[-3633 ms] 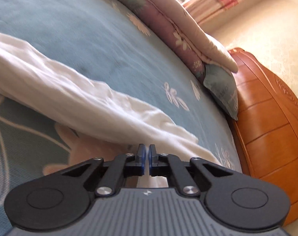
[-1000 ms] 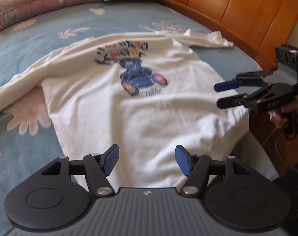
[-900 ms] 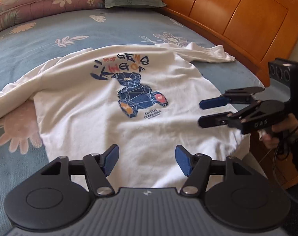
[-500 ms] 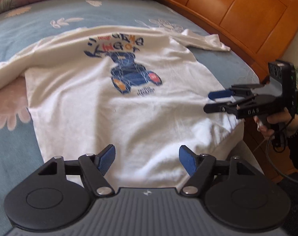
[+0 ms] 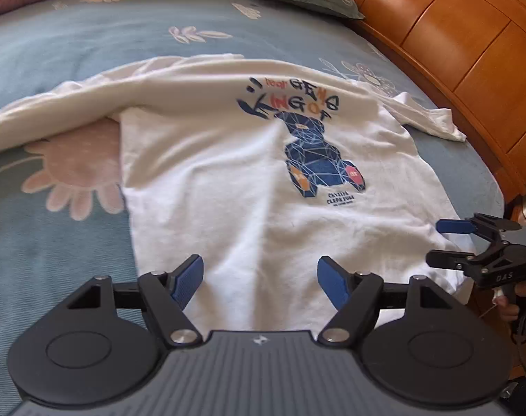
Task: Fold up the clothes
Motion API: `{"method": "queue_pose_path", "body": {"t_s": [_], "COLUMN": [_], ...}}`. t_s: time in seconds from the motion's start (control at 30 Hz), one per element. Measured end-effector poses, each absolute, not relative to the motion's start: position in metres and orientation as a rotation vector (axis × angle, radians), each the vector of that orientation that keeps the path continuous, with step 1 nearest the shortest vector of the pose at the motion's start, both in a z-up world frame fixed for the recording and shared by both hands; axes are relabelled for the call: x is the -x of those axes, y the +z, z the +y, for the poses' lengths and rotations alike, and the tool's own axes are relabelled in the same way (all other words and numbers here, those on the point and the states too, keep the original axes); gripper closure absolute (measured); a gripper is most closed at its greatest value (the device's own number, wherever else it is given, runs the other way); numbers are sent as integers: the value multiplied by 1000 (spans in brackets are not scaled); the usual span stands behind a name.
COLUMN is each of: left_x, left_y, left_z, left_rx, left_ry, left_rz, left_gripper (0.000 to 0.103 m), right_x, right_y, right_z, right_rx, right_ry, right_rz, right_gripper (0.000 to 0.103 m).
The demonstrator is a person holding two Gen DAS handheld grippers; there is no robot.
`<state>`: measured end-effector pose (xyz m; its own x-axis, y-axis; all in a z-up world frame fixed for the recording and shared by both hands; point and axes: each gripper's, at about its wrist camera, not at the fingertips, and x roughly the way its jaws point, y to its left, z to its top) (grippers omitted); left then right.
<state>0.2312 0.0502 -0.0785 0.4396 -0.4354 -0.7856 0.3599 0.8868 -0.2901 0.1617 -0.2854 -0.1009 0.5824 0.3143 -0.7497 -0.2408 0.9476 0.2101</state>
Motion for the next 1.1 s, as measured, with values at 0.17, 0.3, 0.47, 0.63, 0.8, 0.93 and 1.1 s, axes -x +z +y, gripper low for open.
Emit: {"method": "queue_pose_path", "body": {"t_s": [0.17,0.3,0.47,0.63,0.8,0.93,1.1], "left_x": [-229,-231,-224,-216,-225,-250,-297], "left_y": [-49,-29,-17,-22,-41,-56,-70], "left_z": [65,62,52,51,55,57,59], "left_rx": [80,55,43,71,119,173,217], "left_ry": [-438,-408,-404,-434,-462,-492,-501], "left_rz": [958,938,925,909,916,917,909], "left_gripper": [30,30,29,29,29,29,29], "right_x": [-133,-98,-71,-80,-99,-126,-185], "right_y": [-82,-57,-29,-22,-38,-56,-69], "right_z": [-298,-305,-293,-261,-233,-223,-221], "right_rx": [-136,-144,-39,59,89,126,120], "right_ry": [300,281,310,385,446,463,447], "right_rz": [843,765,699,685,719,757,741], "right_gripper": [3,3,2,2,2,2,2]}}
